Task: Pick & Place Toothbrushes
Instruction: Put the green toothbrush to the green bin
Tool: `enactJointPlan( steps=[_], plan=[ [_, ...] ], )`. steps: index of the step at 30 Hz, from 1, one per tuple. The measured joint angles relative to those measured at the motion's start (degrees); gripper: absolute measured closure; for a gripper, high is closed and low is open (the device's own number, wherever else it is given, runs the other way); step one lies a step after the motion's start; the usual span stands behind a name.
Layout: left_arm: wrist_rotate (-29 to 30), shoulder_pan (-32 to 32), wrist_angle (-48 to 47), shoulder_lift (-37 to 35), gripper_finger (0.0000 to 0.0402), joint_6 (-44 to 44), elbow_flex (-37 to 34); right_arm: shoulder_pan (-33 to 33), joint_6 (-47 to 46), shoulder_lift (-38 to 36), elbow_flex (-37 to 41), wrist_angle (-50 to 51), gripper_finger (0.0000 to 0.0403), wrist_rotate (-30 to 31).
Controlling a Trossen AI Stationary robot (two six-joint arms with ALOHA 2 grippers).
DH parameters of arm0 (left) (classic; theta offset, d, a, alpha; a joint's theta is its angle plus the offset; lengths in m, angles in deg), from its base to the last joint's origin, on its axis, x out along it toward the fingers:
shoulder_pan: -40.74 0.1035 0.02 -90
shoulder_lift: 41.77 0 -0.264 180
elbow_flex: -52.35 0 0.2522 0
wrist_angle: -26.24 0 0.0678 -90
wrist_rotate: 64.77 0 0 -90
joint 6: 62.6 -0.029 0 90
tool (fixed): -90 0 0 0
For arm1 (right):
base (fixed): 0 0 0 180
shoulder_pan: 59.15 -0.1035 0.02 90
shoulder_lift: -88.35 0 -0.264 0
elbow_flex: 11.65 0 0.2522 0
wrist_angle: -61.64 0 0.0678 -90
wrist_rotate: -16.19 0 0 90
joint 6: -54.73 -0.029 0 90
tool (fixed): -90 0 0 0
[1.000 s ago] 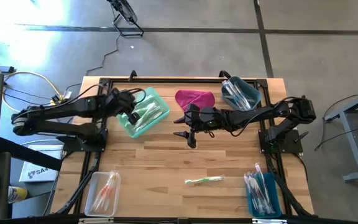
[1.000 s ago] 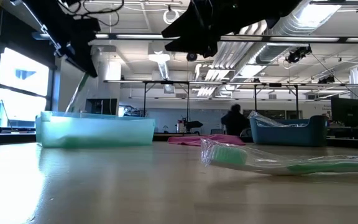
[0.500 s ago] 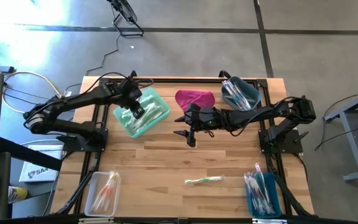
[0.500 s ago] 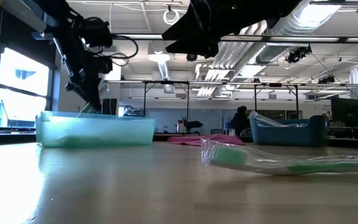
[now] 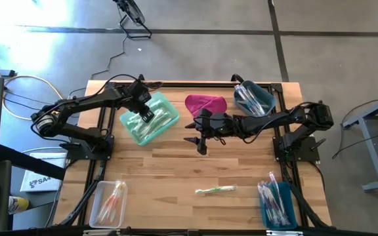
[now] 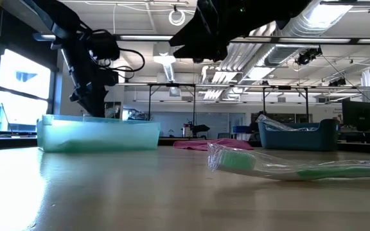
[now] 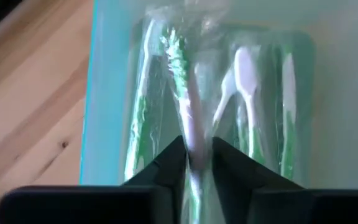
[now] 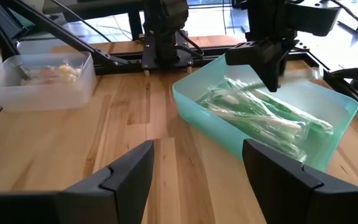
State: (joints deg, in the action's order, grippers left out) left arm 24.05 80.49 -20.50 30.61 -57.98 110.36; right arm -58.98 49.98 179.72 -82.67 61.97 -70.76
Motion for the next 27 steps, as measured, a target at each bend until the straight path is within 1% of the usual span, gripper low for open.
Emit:
enactJointPlan(
  steps=[5,9,16,20,22,27],
  plan=[
    [0.56,0.0,3.16,0.0,0.0283,-0.48,-0.01,0.0,0.0,0.0,0.0,-0.01,0.0164,0.0],
    [0.63,0.0,5.03,0.0,0.0265,-0.48,-0.01,0.0,0.0,0.0,0.0,0.0,0.0164,0.0],
    [0.58,0.0,6.3,0.0,0.0261,-0.65,-0.01,0.0,0.0,0.0,0.0,-0.02,0.0164,0.0],
    [-0.84,-0.53,6.12,0.0,0.0261,-3.39,-0.01,0.0,-0.01,0.0,0.0,-0.02,0.0164,0.0],
    [-1.08,-1.58,5.37,-0.4,0.0261,-3.47,-0.01,0.0,-0.02,0.0,0.0,-0.02,0.0164,0.0],
    [-0.7,-5.32,0.94,-4.03,0.0272,-2.86,-0.06,0.0,-0.02,0.0,0.0,-0.04,0.0164,0.35]
  ],
)
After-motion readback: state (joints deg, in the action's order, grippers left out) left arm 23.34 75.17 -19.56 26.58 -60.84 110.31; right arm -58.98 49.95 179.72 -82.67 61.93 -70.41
